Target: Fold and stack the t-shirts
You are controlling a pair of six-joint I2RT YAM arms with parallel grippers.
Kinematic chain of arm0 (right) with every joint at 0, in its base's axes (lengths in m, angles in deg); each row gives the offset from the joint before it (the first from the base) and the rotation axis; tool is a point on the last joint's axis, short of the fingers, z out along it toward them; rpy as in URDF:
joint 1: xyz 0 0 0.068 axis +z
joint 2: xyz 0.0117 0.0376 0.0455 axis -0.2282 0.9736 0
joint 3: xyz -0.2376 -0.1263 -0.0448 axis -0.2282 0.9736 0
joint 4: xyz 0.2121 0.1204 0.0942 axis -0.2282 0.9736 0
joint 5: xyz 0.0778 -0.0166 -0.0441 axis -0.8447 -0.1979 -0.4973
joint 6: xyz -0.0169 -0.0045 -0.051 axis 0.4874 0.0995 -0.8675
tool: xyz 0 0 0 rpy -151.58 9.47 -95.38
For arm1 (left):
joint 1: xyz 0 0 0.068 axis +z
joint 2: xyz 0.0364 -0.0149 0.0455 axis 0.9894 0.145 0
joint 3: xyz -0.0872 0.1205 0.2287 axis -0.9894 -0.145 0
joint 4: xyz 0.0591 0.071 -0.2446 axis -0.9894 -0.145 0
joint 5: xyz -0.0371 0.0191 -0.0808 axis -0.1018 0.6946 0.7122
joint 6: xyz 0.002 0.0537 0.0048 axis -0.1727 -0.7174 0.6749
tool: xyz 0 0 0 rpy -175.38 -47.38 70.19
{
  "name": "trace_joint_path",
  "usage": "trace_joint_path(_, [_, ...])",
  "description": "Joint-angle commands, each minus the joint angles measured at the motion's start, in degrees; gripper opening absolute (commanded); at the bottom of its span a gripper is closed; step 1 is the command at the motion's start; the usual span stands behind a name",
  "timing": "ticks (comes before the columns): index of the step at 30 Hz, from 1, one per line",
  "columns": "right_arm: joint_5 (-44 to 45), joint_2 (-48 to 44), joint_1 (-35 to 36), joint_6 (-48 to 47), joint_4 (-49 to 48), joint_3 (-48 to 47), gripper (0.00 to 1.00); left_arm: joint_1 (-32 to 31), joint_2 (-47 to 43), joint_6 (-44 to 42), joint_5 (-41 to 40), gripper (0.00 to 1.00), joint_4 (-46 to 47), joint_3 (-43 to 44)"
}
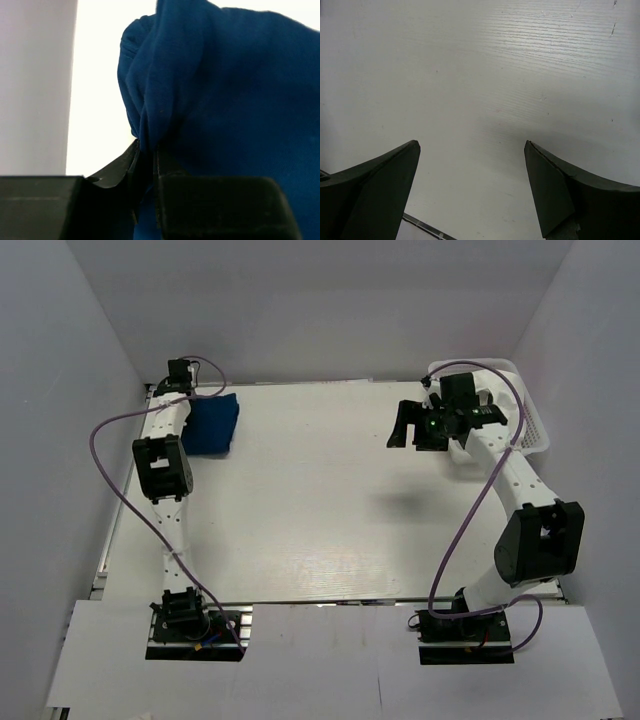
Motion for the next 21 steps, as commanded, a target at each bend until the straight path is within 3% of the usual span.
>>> trace_joint_path(1, [-0.5,0.6,0.1,0.9,2.5,-3.0,0.9,1.6,-2.2,-1.6,0.0,0.0,3.0,2.9])
trace_joint_path(4, [-0.4,1.0,0.1,1.0,3.0,-3.7,0.9,3.2,-1.7,-1.6,-0.8,0.01,4.6,2.3])
trace_joint_path(7, [-0.9,1.2,0.3,1.5,2.7,-3.3,0.9,3.8,-1.7,-1.6,-0.7,0.09,6.2,2.3])
trace_joint_path(15, [-2.4,-0.1,0.2,2.5,0.9,-1.2,0.9,4.3,-3.6,-0.3,0.5,0.66,7.0,3.7])
trace_joint_path(16, [-2.6,-0.1,0.2,2.6,0.5,-1.2,0.9,4.3,-4.4,0.5,0.5,0.93,6.0,3.7])
trace_joint_path(17, [-2.8,-0.1,0.2,2.6,0.4,-1.1,0.9,4.3,-5.6,2.5,0.5,1.0,4.9,2.9])
trace_joint_path(21, [-3.7,-3.2,0.1,3.6,-4.4,0.8,0.9,3.8,-16.0,11.4,4.7,1.0,-1.3,-4.6])
